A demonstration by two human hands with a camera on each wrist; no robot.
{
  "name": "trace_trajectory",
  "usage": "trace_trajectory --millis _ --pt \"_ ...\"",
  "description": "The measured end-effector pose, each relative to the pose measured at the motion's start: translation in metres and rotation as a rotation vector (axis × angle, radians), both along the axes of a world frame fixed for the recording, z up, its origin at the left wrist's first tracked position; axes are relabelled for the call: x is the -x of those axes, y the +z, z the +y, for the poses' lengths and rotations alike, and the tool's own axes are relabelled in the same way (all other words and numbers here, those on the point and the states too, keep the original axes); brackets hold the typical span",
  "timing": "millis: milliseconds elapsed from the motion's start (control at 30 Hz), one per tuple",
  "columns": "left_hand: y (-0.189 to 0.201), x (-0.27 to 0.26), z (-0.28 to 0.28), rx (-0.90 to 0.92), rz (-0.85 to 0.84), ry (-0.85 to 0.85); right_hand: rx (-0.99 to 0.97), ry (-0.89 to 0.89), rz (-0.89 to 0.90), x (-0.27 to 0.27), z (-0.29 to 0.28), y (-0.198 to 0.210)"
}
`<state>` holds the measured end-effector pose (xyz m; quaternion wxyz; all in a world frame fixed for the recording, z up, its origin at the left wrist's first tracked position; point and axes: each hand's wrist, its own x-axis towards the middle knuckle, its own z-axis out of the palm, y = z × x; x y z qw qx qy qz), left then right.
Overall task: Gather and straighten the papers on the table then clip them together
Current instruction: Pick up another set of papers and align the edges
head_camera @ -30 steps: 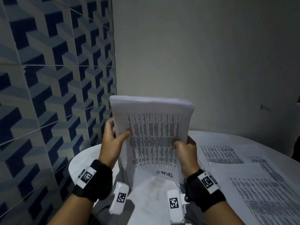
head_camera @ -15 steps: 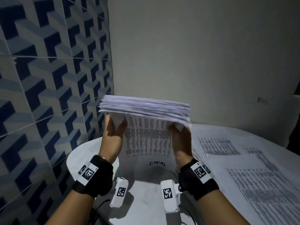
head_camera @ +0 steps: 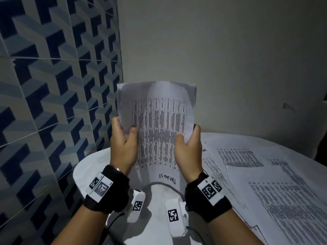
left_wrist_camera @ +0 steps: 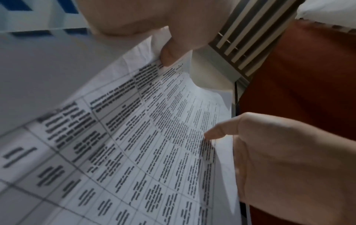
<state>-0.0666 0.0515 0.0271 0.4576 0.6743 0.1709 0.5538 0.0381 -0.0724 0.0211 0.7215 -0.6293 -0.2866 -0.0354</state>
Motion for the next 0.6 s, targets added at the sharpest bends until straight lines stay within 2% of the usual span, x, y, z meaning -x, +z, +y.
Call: trace_trajectory --millis 100,167,233,333,400,467,500,533,600 --pt "-0.025 0.005 0.006 0.169 0.042 -0.099 0.039 0.061 0.159 0.0 -0.004 -0.014" --pt "-0.045 0.009 0.011 0.261 0.071 -0.146 0.083 0.058 0.196 -0.002 -0.004 -0.026" --pt "-0.058 0.012 0.009 0.269 0.099 -0.187 0.105 0.058 0.209 -0.003 -0.004 -0.035" --pt "-0.047 0.017 0.01 0.232 0.107 -0.146 0.113 0.068 0.195 -0.007 -0.004 -0.027" --pt "-0.027 0.025 0.018 0.094 0.153 -0.061 0.086 -0.044 0.069 -0.012 -0.008 -0.01" --pt "-0.005 0.04 0.025 -0.171 0.255 0.031 0.061 -0.288 -0.203 -0.019 -0.019 0.016" --pt "0.007 0.049 0.025 -0.304 0.32 0.085 0.046 -0.349 -0.326 -0.022 -0.025 0.031" --pt "0.017 0.057 0.024 -0.423 0.389 0.141 0.058 -0.347 -0.41 -0.024 -0.031 0.045" --pt "0.037 0.068 0.019 -0.584 0.517 0.192 0.162 -0.207 -0.452 -0.033 -0.04 0.067"
